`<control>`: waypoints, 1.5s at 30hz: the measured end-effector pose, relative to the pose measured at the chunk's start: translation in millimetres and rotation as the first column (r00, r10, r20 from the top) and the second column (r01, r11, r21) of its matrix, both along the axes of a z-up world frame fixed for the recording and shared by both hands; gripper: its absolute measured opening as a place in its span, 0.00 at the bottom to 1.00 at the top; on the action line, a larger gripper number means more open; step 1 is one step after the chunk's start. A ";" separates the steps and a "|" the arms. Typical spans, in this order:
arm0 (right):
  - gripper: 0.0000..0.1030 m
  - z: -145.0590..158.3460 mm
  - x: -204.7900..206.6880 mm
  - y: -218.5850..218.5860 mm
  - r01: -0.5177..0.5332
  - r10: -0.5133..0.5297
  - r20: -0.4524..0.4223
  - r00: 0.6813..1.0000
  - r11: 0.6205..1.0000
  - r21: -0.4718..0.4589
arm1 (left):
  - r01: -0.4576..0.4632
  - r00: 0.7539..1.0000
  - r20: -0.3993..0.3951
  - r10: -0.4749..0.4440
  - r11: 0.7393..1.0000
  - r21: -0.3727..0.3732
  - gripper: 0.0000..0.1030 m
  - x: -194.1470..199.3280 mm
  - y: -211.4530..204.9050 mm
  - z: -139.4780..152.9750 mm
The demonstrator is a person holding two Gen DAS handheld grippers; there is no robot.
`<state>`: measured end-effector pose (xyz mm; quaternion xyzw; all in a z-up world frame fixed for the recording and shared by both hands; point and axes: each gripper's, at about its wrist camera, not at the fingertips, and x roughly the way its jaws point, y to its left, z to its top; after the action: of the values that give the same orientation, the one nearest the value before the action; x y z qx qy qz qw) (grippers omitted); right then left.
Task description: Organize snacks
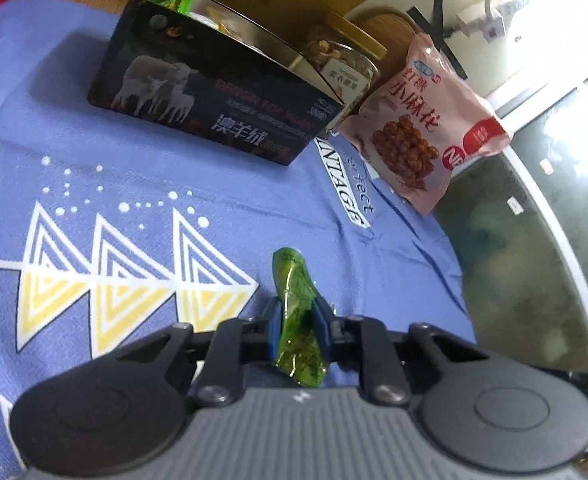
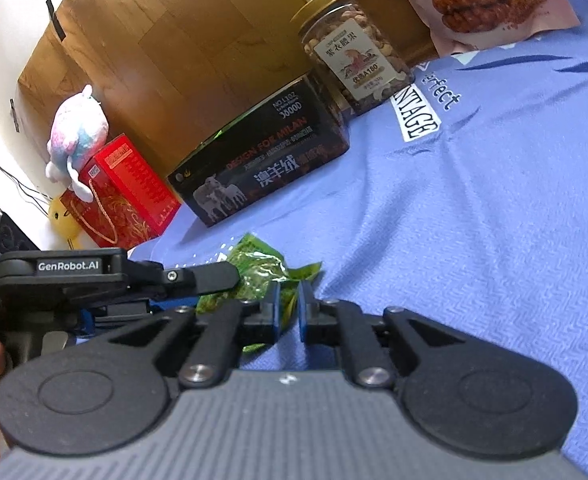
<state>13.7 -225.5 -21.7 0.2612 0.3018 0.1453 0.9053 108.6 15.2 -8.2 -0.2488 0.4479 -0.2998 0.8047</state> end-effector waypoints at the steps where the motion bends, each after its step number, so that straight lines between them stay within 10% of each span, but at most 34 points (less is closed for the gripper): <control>1: 0.24 0.1 -1.0 -0.5 -0.002 0.002 0.003 1.000 1.000 0.007 | -0.004 1.000 -0.005 0.004 1.000 -0.019 0.16 1.5 3.4 0.8; 7: 0.51 9.3 -12.8 27.2 -0.112 0.124 0.078 0.989 0.983 -0.144 | -0.002 1.000 -0.020 0.001 0.997 -0.081 0.12 7.5 11.4 7.8; 12: 0.50 10.2 -6.2 44.7 -0.168 0.187 0.077 0.979 0.964 -0.206 | 0.016 1.000 -0.019 -0.018 0.993 -0.119 0.12 8.2 10.3 13.0; 18: 0.22 13.5 5.8 51.7 -0.164 0.190 0.094 0.977 0.959 -0.232 | 0.024 0.999 0.025 -0.021 0.994 -0.107 0.13 15.5 10.1 24.8; 33: 0.21 67.0 76.8 72.8 -0.050 0.190 0.333 0.924 0.920 -0.388 | -0.031 0.972 0.227 0.058 0.993 -0.117 0.13 96.2 27.8 97.3; 45: 0.24 60.2 110.0 76.9 -0.011 0.155 0.341 0.927 0.921 -0.390 | -0.200 0.943 0.309 0.121 0.950 0.238 0.22 123.4 3.4 70.3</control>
<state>123.7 -148.6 38.5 0.0355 0.1616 0.1688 0.9717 232.0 18.6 62.1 -0.1276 0.3392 -0.2029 0.9097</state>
